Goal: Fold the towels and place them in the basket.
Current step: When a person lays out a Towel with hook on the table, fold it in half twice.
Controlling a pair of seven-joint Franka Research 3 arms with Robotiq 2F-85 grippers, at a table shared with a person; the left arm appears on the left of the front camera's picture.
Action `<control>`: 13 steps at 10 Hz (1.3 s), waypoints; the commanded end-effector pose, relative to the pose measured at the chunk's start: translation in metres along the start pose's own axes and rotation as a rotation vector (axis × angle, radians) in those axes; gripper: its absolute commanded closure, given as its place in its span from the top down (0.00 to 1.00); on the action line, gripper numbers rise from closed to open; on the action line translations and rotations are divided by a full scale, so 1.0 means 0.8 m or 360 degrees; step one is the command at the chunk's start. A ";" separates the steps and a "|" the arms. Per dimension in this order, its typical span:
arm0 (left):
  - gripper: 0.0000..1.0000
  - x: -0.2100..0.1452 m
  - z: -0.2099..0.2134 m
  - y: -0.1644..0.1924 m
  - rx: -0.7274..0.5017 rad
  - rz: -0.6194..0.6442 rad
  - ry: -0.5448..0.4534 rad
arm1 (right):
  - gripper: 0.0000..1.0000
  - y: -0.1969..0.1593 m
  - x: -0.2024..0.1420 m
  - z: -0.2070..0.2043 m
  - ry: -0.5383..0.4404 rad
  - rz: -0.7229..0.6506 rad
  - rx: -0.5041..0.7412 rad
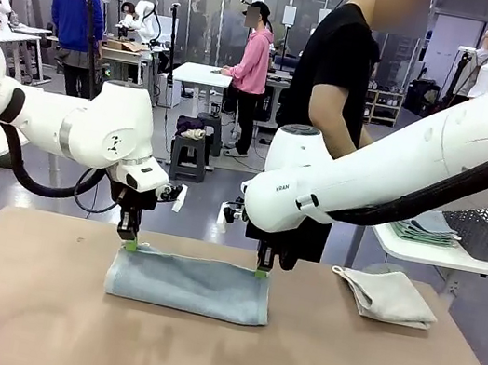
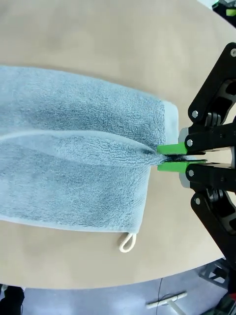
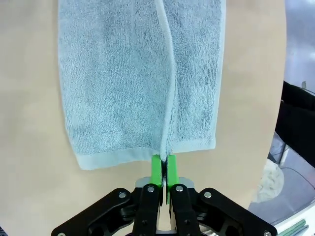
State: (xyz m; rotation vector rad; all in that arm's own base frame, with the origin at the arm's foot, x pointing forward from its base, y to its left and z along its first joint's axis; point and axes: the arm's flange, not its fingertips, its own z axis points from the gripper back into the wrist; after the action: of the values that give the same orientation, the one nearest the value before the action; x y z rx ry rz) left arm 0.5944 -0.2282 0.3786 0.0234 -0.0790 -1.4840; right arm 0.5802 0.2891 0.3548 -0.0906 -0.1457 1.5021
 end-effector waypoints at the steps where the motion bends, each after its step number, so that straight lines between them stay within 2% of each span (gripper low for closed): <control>1: 0.07 0.002 -0.004 0.020 0.0033 -0.0002 0.0018 | 0.05 -0.013 0.004 -0.012 0.0030 -0.0056 -0.0037; 9: 0.07 -0.002 -0.036 0.057 0.0090 0.0026 -0.0023 | 0.05 -0.034 0.002 -0.033 0.0022 -0.0139 -0.0122; 10: 0.26 -0.004 -0.038 0.057 0.0100 0.0032 -0.0034 | 0.16 -0.034 0.002 -0.032 0.0019 -0.0139 -0.0131; 11: 0.26 -0.006 -0.036 0.059 0.0120 0.0030 -0.0044 | 0.25 -0.035 0.002 -0.031 0.0014 -0.0144 -0.0133; 12: 0.45 -0.007 -0.033 0.055 0.0119 0.0035 -0.0045 | 0.36 -0.033 0.002 -0.030 0.0009 -0.0143 -0.0122; 13: 0.30 -0.008 -0.031 0.054 0.0139 0.0028 -0.0058 | 0.29 -0.034 0.000 -0.028 -0.0004 -0.0143 -0.0139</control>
State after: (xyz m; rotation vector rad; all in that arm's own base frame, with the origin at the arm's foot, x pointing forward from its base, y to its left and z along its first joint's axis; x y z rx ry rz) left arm 0.6403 -0.2213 0.3533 0.0429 -0.1481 -1.4578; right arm 0.6120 0.2898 0.3363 -0.1323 -0.1935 1.4293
